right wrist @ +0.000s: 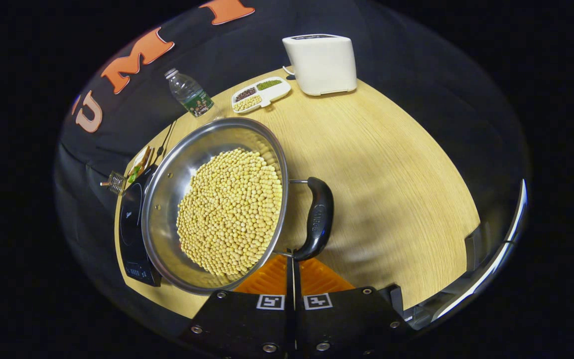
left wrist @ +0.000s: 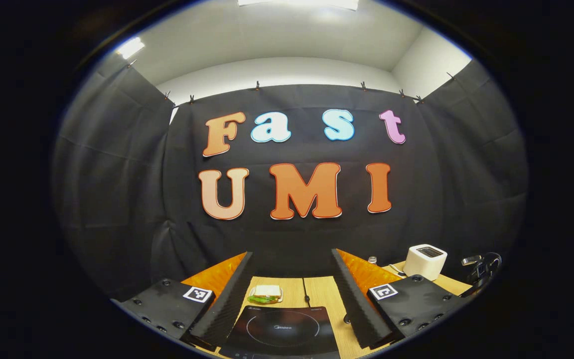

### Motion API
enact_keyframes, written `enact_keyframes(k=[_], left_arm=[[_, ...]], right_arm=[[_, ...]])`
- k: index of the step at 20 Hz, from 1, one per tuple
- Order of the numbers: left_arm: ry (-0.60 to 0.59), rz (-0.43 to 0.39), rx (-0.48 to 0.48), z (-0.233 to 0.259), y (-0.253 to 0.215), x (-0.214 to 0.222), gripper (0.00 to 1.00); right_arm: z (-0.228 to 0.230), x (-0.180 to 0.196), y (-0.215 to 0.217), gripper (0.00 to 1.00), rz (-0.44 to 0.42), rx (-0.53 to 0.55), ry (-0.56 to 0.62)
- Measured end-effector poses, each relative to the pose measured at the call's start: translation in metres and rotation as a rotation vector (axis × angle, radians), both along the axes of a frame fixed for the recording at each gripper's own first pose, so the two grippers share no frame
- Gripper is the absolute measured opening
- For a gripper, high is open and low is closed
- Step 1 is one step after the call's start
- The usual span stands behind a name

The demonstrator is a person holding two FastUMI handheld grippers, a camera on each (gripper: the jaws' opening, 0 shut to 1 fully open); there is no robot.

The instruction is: First push the handle of the pot to place it horizontally, then grasp the pot with both hands and set it on the induction cooktop.

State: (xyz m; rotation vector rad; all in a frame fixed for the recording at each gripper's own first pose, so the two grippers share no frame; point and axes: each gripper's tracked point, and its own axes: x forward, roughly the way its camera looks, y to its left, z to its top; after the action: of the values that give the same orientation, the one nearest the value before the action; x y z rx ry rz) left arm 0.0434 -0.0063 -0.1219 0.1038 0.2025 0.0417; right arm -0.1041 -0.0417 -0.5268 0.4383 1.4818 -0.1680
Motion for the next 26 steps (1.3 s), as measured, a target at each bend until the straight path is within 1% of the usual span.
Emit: enact_keyframes(k=[8, 9, 11, 14, 15, 16, 17, 20, 23, 26], left_arm=[[0.019, 0.002, 0.006, -0.009, 0.005, 0.002, 1.00], [0.025, 0.003, 0.012, -0.011, 0.007, 0.002, 0.99], [0.028, 0.012, 0.027, -0.010, 0.014, 0.000, 1.00], [0.027, 0.030, 0.029, -0.009, 0.023, 0.000, 1.00], [0.029, 0.032, 0.026, -0.011, 0.024, -0.001, 0.99], [0.031, 0.034, 0.025, -0.012, 0.025, -0.001, 1.00], [0.033, 0.035, 0.024, -0.013, 0.027, -0.002, 0.99], [0.050, 0.042, 0.021, -0.021, 0.033, -0.003, 1.00], [0.062, 0.052, 0.020, -0.024, 0.038, -0.004, 1.00], [0.067, 0.044, 0.044, -0.024, 0.044, -0.008, 1.00]], right_arm=[[-0.003, 0.013, -0.009, 0.00, -0.015, 0.018, 0.015], [-0.004, 0.016, -0.009, 0.00, -0.029, 0.028, 0.017], [-0.004, 0.023, -0.015, 0.00, -0.045, 0.029, 0.008], [-0.007, 0.036, -0.023, 0.00, -0.035, -0.008, 0.001], [-0.009, 0.039, -0.025, 0.00, -0.031, -0.023, 0.001], [-0.010, 0.043, -0.029, 0.00, -0.028, -0.047, 0.000], [-0.011, 0.045, -0.030, 0.00, -0.019, -0.065, -0.002], [-0.015, 0.055, -0.033, 0.00, 0.023, -0.118, -0.008], [-0.018, 0.066, -0.035, 0.00, 0.039, -0.146, -0.018], [-0.023, 0.071, -0.038, 0.00, 0.065, -0.187, -0.028]])
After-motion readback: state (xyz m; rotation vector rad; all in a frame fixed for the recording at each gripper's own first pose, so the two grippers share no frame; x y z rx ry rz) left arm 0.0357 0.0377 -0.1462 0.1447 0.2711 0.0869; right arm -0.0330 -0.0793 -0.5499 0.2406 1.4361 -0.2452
